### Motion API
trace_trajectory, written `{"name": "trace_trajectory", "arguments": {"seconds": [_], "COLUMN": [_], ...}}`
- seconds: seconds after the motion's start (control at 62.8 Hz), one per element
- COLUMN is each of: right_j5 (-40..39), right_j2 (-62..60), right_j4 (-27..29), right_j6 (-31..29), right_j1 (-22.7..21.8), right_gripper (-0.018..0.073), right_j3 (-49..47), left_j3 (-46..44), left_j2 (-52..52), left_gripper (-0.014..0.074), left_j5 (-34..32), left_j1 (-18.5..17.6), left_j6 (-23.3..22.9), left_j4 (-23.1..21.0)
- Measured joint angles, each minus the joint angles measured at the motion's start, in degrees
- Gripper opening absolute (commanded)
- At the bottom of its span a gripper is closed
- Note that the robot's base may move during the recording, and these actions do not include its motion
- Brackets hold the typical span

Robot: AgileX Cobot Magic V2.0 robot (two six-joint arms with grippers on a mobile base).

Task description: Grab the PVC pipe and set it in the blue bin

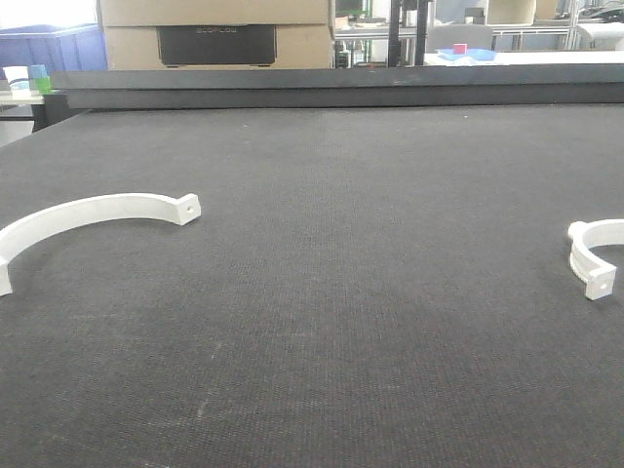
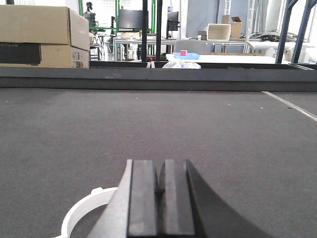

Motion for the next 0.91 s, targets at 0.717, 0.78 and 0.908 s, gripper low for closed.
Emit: {"name": "trace_trajectory", "arguments": {"seconds": [0.717, 0.78, 0.908], "right_j5": [0.0, 0.0, -1.4], "right_j2": [0.0, 0.0, 0.0], "right_j4": [0.0, 0.0, 0.0], "right_j6": [0.0, 0.0, 0.0], "right_j1": [0.0, 0.0, 0.0], "right_gripper": [-0.0167, -0.0167, -0.0167], "right_j3": [0.0, 0.0, 0.0], "left_j3": [0.0, 0.0, 0.0], "left_j2": [0.0, 0.0, 0.0], "left_gripper": [-0.0111, -0.0111, -0.0111], "left_j5": [0.0, 0.0, -0.4], "left_j1": [0.0, 0.0, 0.0], "left_j6": [0.0, 0.0, 0.0], "left_j4": [0.0, 0.0, 0.0]}}
